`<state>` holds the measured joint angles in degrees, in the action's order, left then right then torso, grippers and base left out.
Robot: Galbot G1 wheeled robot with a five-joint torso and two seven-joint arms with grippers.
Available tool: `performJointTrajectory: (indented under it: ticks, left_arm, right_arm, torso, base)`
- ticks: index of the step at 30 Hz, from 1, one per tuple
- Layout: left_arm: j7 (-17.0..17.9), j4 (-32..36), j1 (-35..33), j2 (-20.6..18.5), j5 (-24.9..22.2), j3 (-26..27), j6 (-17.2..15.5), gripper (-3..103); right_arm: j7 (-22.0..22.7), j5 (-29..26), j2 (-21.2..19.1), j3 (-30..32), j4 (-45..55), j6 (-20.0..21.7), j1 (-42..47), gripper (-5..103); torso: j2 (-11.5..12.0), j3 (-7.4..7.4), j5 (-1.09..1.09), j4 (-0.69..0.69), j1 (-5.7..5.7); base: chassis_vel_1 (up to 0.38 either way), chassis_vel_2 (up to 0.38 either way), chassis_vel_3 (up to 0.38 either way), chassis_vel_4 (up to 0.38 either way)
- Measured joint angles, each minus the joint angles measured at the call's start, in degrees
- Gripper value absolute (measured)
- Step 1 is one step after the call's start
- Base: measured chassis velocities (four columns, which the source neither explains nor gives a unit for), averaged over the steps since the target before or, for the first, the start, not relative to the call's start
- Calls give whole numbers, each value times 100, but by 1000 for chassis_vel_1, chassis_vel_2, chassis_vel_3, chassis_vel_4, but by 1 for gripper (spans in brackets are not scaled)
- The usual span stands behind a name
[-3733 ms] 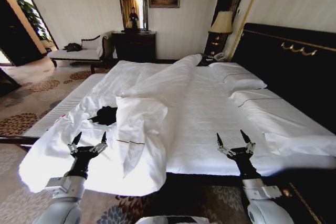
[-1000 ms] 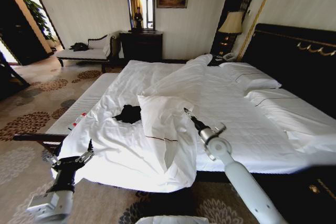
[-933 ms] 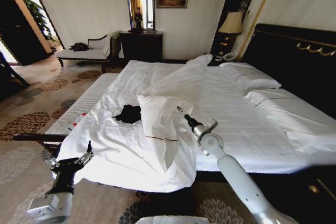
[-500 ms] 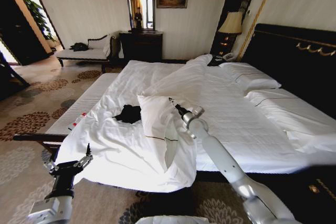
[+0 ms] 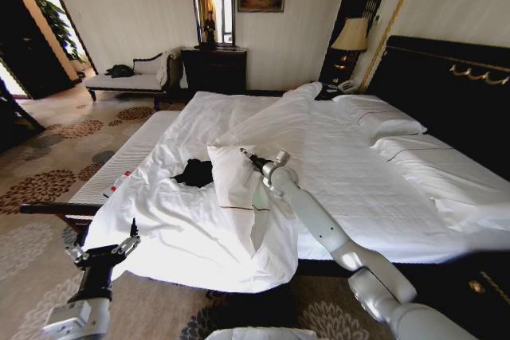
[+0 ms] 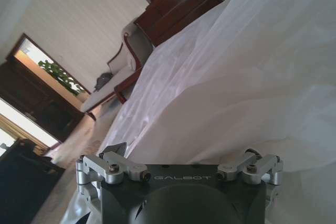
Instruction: Fold the clothes on the bed.
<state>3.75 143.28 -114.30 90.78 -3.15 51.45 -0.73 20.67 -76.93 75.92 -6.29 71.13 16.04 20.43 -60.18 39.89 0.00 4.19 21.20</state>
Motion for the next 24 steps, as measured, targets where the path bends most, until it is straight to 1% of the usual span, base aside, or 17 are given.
performJointTrajectory:
  ticks: [5, 9, 10, 11, 12, 14, 15, 18, 20, 23, 24]
  left_arm:
    - [5, -1, 25, -9, 0, 1, 0, 100]
    - [9, -2, 50, 10, 13, -36, 0, 100]
    - [9, -2, 50, 10, 13, -36, 0, 100]
    - [9, -3, 55, 12, 17, -40, 0, 100]
    - [10, -3, 58, 13, 19, -42, 0, 100]
    - [14, -4, 65, 20, 21, -51, 0, 100]
    - [14, -4, 65, 20, 21, -51, 0, 100]
    - [27, -4, 56, 38, 7, -68, -24, 100]
    - [28, -4, 53, 40, 5, -68, -31, 100]
    - [32, -4, 39, 38, -6, -49, -41, 100]
    - [32, -4, 39, 38, -6, -49, -41, 100]
  right_arm:
    - [-66, 39, 76, -22, -329, -17, -221, 102]
    - [-85, 45, 63, -37, -326, -30, -233, 83]
    - [-85, 45, 63, -37, -326, -30, -233, 83]
    - [-67, 57, 50, -50, -306, -21, -227, 77]
    - [-41, 70, 38, -64, -293, -5, -220, 77]
    - [91, 116, 26, -83, -270, 47, -195, 66]
    - [91, 116, 26, -83, -270, 47, -195, 66]
    - [231, 175, 70, -52, -238, 82, -146, 50]
    - [242, 194, 84, -41, -225, 83, -129, 50]
    - [249, 236, 109, 9, -157, 79, -69, 34]
    - [249, 236, 109, 9, -157, 79, -69, 34]
  torso:
    - [0, 0, 0, 0, 0]
    - [0, 0, 0, 1, 0]
    - [0, 0, 0, 1, 0]
    - [0, 0, 0, 1, 0]
    - [0, 0, 0, 1, 0]
    - [0, -1, 0, 1, 0]
    - [0, -1, 0, 1, 0]
    - [0, 0, 0, 0, 0]
    - [0, 0, 0, 0, 0]
    - [0, -1, 0, 0, 0]
    - [0, -1, 0, 0, 0]
  base:
    - [0, 0, 0, 0]
    - [0, 0, 0, 0]
    - [0, 0, 0, 0]
    - [0, 0, 0, 0]
    - [0, 0, 0, 0]
    - [0, 0, 0, 0]
    - [0, 0, 0, 0]
    - [0, 0, 0, 0]
    - [0, 0, 0, 0]
    - [0, 0, 0, 0]
    - [0, 0, 0, 0]
